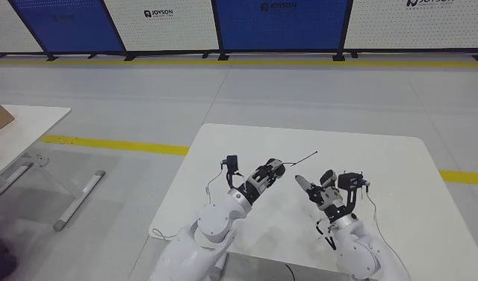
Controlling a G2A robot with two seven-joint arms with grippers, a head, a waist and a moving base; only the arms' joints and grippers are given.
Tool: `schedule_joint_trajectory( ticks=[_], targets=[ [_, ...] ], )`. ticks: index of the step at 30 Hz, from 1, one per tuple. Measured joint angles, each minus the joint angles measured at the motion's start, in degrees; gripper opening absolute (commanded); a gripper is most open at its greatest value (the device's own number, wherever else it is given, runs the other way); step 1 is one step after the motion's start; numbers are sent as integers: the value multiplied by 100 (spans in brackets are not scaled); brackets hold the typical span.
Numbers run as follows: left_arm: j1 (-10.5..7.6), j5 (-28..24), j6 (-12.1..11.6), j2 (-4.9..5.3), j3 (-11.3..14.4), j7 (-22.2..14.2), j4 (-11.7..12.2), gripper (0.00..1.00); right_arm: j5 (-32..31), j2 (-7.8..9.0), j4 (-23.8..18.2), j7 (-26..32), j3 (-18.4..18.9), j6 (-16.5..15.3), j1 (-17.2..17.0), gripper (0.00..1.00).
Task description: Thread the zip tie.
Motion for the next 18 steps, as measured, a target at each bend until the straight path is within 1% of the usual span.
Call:
schedule_joint_trajectory(
  ticks=[3, 5, 6, 12, 14, 18],
  targets=[
    [-16, -52, 19, -6, 59, -55, 3, 0, 76, -5, 69, 161, -49, 18, 90, 100],
    [-43, -82, 43, -10, 85, -53, 24, 0, 226, -18, 103, 506, -86, 211, 223, 100],
    [-51, -82, 48, -11, 89, -45, 31, 0, 241, -20, 102, 571, -88, 256, 247, 100],
    [-52, -79, 49, -12, 90, -39, 33, 0, 255, -20, 99, 569, -86, 262, 233, 100],
    [-52, -81, 48, -13, 98, -33, 37, 0, 375, -24, 79, 615, -78, 333, 224, 100],
    [-91, -39, 56, -23, 171, 24, 69, 0, 534, -25, 51, 689, -84, 343, 232, 100]
  ],
)
